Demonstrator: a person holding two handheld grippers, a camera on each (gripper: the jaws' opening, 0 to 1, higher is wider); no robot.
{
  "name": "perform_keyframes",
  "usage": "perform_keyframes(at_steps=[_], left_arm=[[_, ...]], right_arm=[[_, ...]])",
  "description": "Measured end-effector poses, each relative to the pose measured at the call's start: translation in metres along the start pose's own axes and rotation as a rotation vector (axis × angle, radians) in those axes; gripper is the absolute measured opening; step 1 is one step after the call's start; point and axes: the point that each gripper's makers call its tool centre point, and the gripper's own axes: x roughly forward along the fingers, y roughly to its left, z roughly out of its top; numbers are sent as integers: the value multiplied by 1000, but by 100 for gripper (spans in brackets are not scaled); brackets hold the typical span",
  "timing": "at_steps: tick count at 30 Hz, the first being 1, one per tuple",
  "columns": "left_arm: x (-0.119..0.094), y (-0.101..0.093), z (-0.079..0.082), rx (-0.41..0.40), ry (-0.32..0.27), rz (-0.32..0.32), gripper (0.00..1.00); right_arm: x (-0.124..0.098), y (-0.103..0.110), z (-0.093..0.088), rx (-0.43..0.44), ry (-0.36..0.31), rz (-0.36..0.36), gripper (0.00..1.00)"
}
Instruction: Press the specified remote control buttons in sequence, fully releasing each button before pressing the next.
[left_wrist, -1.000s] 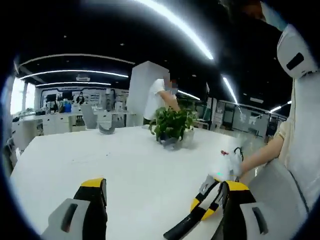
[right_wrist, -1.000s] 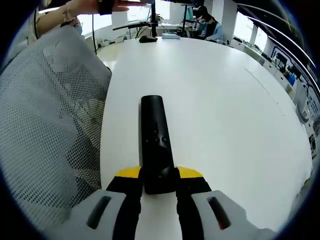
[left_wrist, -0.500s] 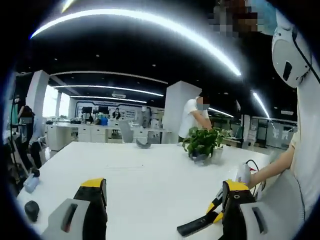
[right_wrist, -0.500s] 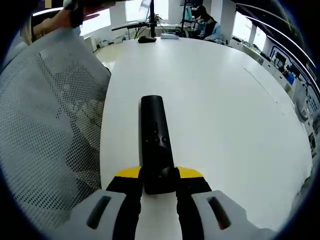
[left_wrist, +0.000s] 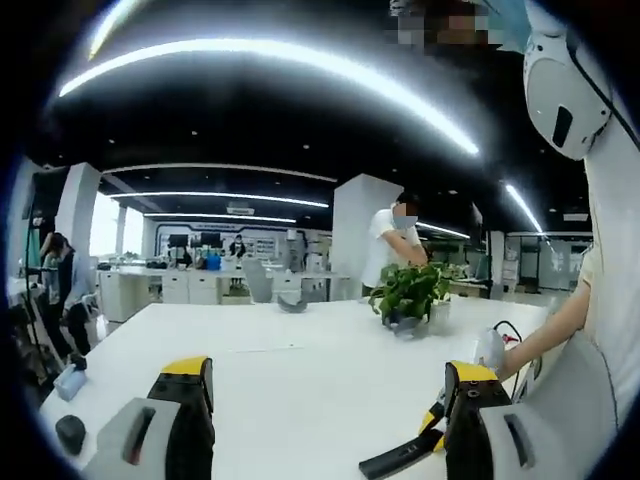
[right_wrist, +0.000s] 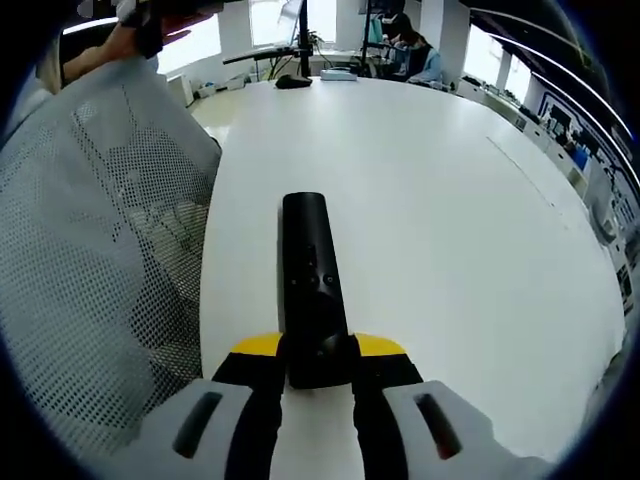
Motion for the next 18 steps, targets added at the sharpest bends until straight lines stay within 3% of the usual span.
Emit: perform_keyframes(at_steps=[3, 7, 13, 18], left_arm=[[-3, 6, 2, -4, -13, 24, 100], [-5, 16, 4, -67, -33, 45, 100], [-4, 13, -4, 13, 14, 55, 100], [-3, 12, -7, 25, 30, 46, 100]], right_arm=[[1, -1, 1, -13, 0, 16, 25], [3, -4, 3, -45, 17, 37, 25], [5, -11, 6, -75, 44, 63, 24], [7, -26, 10, -101, 68, 50, 24]])
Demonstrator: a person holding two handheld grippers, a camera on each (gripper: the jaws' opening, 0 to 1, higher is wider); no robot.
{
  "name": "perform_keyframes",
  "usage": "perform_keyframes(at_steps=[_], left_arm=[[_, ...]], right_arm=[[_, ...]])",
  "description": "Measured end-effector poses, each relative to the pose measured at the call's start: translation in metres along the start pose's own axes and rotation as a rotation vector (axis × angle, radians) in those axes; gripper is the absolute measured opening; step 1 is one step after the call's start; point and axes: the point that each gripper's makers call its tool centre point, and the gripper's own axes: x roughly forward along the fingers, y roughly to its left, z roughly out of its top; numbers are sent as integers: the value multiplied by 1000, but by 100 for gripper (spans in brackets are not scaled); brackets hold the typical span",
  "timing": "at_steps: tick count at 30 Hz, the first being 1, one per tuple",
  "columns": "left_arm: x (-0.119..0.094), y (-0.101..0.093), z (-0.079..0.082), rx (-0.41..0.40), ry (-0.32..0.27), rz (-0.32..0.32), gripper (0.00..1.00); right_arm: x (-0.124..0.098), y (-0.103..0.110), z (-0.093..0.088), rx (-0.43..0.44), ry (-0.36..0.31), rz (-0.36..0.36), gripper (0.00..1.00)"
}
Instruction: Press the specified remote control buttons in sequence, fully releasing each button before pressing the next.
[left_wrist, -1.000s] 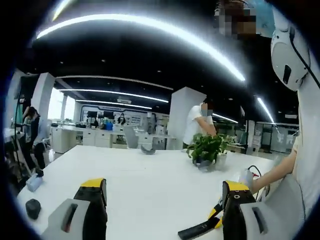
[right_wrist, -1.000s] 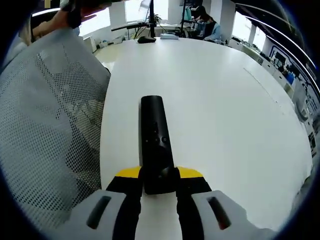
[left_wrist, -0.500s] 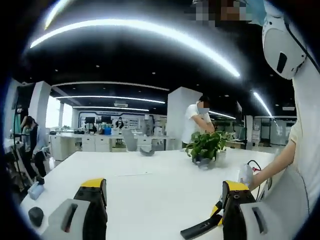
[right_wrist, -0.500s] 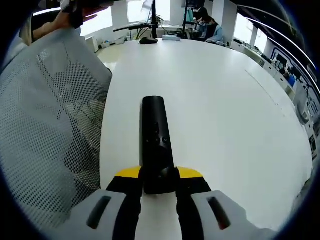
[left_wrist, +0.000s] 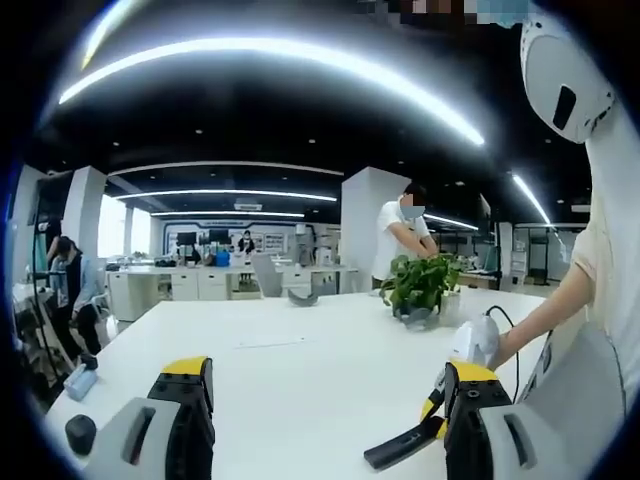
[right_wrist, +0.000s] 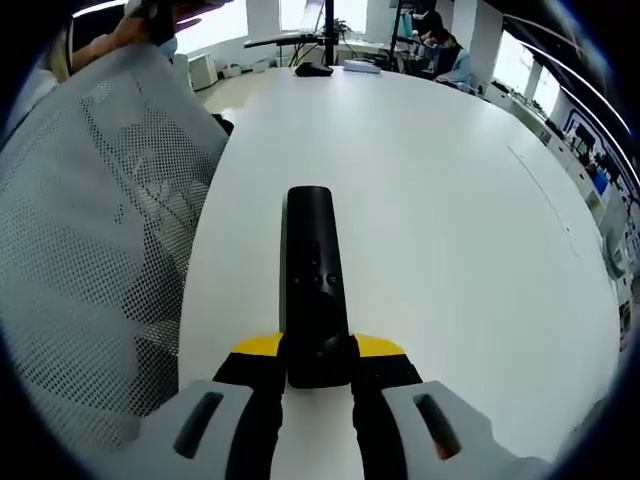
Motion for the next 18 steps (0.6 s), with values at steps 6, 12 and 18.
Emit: perform_keyframes(at_steps=[6, 12, 18], left_arm=[[0, 2, 0, -5, 2, 6, 100], [1, 1, -3, 8, 18, 5, 100], [0, 3, -4, 11, 26, 17, 100]], right_arm=[[-2, -27, -1, -54, 50, -39, 24], [-4, -54, -1, -72, 83, -63, 24], [-6, -81, 0, -101, 119, -75, 24]])
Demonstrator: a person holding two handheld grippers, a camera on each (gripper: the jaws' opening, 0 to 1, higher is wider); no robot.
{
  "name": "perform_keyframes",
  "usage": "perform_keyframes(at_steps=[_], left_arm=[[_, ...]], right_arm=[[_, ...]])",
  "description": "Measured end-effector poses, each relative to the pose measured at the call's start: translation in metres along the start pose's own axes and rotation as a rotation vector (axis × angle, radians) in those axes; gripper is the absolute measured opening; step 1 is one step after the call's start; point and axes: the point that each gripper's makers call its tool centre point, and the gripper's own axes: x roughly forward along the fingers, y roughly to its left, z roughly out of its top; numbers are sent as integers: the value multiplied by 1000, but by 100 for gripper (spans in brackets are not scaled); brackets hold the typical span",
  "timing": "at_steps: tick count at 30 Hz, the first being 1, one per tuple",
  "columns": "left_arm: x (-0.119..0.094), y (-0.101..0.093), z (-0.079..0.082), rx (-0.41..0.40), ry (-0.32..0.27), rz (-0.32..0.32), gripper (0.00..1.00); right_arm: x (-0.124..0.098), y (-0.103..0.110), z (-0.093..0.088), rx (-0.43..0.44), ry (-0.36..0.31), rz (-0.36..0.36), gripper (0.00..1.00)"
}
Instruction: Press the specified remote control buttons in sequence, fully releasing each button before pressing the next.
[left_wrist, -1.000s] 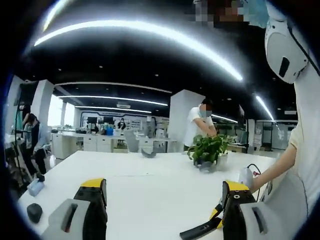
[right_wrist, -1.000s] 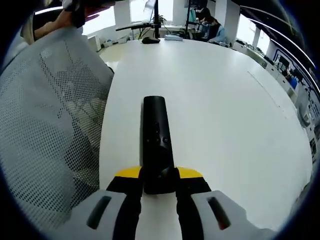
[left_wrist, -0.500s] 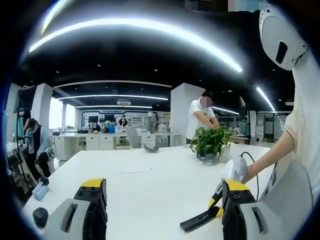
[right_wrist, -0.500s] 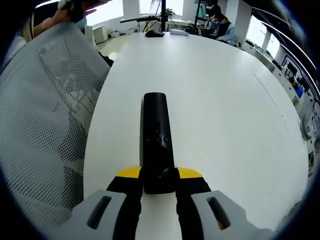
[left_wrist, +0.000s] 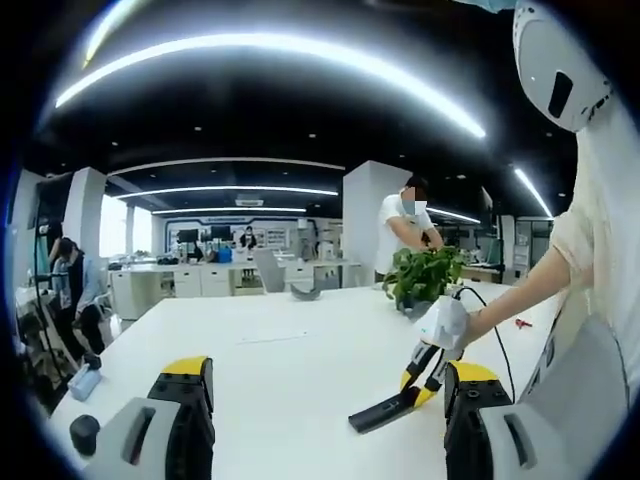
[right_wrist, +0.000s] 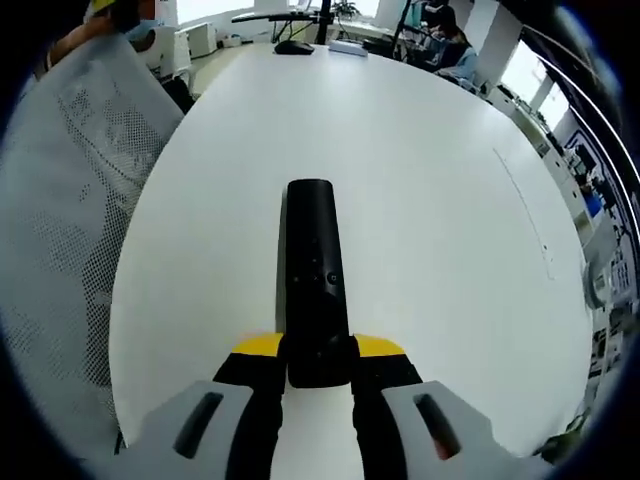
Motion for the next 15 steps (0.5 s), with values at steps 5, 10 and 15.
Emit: perform_keyframes(at_steps=[5, 10, 15], left_arm=[[0, 1, -1, -5, 6, 2, 100], [0, 2, -2, 5, 10, 11, 100], [0, 3, -2, 5, 12, 14, 100]], right_arm=[[1, -22, -3, -1, 28, -17, 24], [3, -43, -4, -12, 56, -33, 24], [6, -60, -8, -16, 84, -46, 24]])
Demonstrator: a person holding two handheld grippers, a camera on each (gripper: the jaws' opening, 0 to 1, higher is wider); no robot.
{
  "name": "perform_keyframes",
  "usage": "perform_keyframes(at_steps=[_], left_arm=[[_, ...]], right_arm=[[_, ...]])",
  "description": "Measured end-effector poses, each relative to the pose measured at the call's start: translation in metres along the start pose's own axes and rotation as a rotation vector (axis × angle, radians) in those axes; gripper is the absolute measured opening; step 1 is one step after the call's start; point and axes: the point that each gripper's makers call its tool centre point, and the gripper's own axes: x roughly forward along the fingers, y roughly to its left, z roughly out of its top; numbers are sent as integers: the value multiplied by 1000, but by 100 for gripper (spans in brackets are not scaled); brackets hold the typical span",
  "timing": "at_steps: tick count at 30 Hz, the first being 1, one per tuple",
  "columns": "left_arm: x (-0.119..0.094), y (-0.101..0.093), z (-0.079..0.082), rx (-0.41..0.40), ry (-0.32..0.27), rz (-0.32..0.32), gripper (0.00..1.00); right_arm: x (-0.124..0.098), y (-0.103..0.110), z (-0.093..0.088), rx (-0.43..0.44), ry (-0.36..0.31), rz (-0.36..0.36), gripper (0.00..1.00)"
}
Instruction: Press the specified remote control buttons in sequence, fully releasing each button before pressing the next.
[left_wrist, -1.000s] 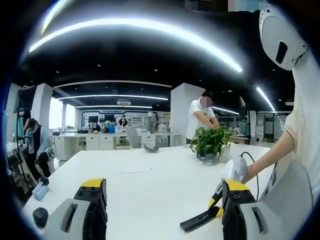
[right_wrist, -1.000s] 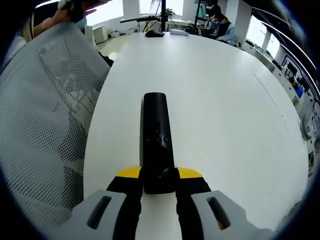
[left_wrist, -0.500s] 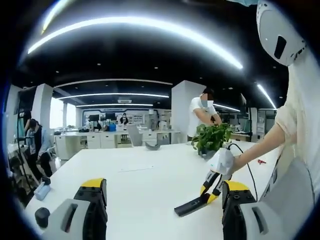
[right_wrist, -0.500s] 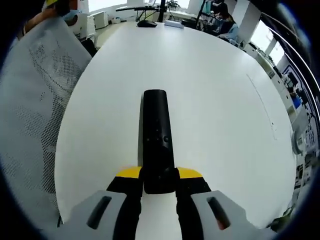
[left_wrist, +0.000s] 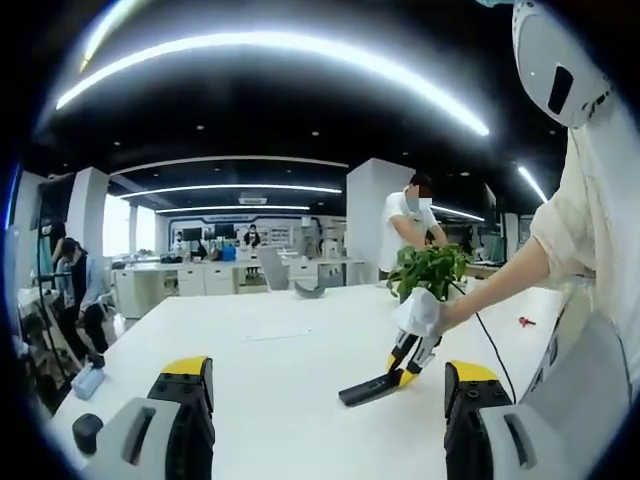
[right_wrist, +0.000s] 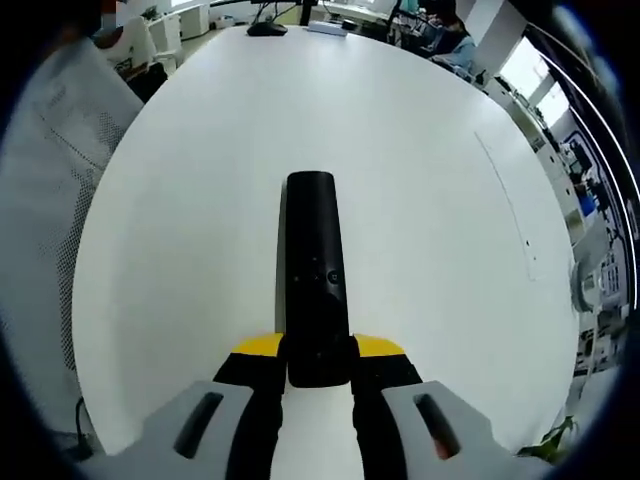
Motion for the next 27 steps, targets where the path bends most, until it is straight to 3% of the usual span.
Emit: perform_keyframes(at_steps=[11, 16, 20, 23, 27], left_arm=[[0, 1, 0, 6, 0, 5, 100], [1, 1, -2, 22, 10, 6, 100], [1, 1, -2, 24, 13, 4, 100], [1, 1, -3, 26, 14, 7, 100], [1, 2, -2, 28, 12, 11, 100]], right_arm=[[4, -25, -7, -4, 39, -25, 24], [3, -26, -9, 23, 42, -30, 25], [3, -26, -12, -8, 48, -58, 24], [-4, -26, -11, 24, 24, -77, 24], [-15, -26, -7, 127, -81, -133, 27]])
